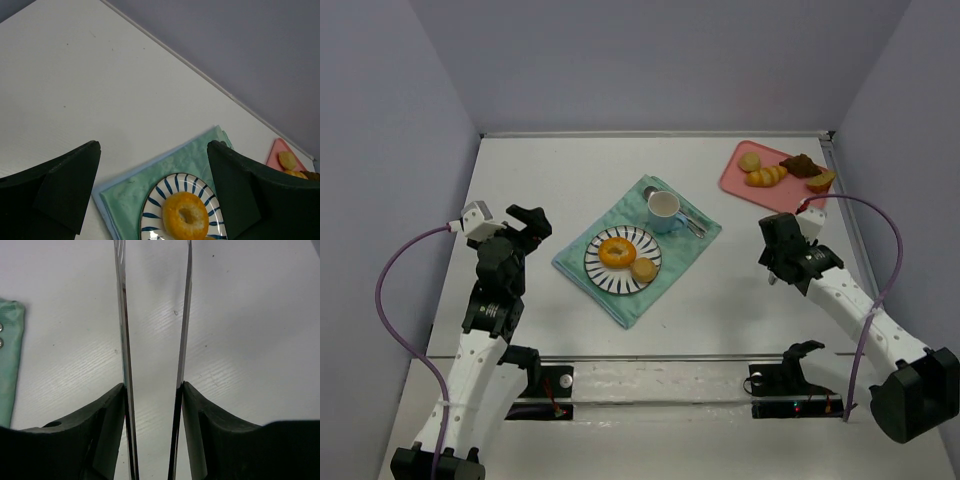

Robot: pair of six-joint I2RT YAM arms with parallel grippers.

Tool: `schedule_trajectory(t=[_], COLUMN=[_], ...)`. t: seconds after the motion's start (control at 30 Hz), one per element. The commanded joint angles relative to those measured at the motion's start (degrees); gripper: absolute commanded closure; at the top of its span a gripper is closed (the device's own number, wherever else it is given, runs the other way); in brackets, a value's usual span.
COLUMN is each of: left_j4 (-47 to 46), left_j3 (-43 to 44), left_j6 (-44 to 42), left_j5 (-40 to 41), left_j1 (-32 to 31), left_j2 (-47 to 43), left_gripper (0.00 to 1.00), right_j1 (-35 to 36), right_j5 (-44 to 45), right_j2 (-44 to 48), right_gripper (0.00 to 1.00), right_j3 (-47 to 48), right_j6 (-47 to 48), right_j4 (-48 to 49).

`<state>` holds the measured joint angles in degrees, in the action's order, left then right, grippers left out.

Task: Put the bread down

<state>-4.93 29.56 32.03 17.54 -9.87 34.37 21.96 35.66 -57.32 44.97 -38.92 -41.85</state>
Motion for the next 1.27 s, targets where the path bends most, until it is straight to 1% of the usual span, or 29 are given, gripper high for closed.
schedule_trajectory(t=[0.0, 0.1, 0.2, 0.3, 0.37, 0.4, 0.43, 0.47, 0.5, 0.7, 0.8, 0.87, 1.03, 1.17, 1.23], left_j4=[-2.9, -2.7, -2.4, -2.3, -2.4, -2.3, -2.2, -2.1, -2.0, -1.5, -1.1, -1.0, -0.6, 0.5, 0.5], left_j3=[-0.5, -0.5, -0.4, -0.5, -0.4, -0.3, -0.3, -0.3, -0.3, 0.0, -0.1, -0.1, 0.4, 1.8, 1.7], left_j6=[0.0, 0.0, 0.0, 0.0, 0.1, 0.0, 0.0, 0.0, 0.0, 0.1, 0.2, 0.3, 0.2, -0.2, 0.0], left_j5=[0.2, 0.4, 0.7, 0.7, 0.9, 1.0, 1.0, 1.0, 1.0, 1.3, 1.7, 1.7, 1.4, 0.0, -1.0], left_j1=[0.2, 0.2, 0.2, 0.2, 0.2, 0.2, 0.2, 0.2, 0.2, 0.2, 0.2, 0.2, 0.2, 0.2, 0.2], left_j2=[-1.0, -1.1, -1.1, -1.3, -1.4, -1.4, -1.5, -1.7, -1.8, -2.4, -2.8, -2.8, -1.9, -0.8, -0.7], left_gripper=[0.01, 0.01, 0.01, 0.01, 0.01, 0.01, 0.01, 0.01, 0.01, 0.01, 0.01, 0.01, 0.01, 0.01, 0.01], right_j1=[-1.3, -1.3, -1.3, -1.3, -1.3, -1.3, -1.3, -1.3, -1.3, -1.3, -1.3, -1.3, -1.3, -1.3, -1.3], right_j5=[-0.8, -1.8, -2.5, -5.0, -8.1, -9.1, -10.0, -9.8, -9.6, -8.0, -4.8, -2.1, 1.8, 2.0, 1.6], right_j2=[-3.7, -6.6, -8.6, -9.0, -7.9, -7.4, -6.8, -5.8, -5.1, 2.5, 7.3, 10.6, 17.1, 22.2, 23.0], right_gripper=[0.46, 0.41, 0.40, 0.36, 0.29, 0.22, 0.10, 0.04, 0.00, 0.00, 0.00, 0.00, 0.00, 0.00, 0.00], right_j3=[-1.1, -1.3, -1.9, -2.6, -3.9, -4.6, -5.6, -5.8, -5.8, -2.8, 0.3, 1.7, 0.9, -1.0, -1.5], right_j6=[-3.3, -3.7, -4.3, -4.5, -4.8, -4.9, -5.6, -6.0, -6.0, -3.6, -0.2, 0.2, 0.0, 0.6, 2.3], right_j4=[4.8, 6.1, 7.0, 8.9, 11.7, 12.6, 13.0, 13.0, 13.0, 12.6, 12.3, 12.1, 11.8, 11.8, 11.8])
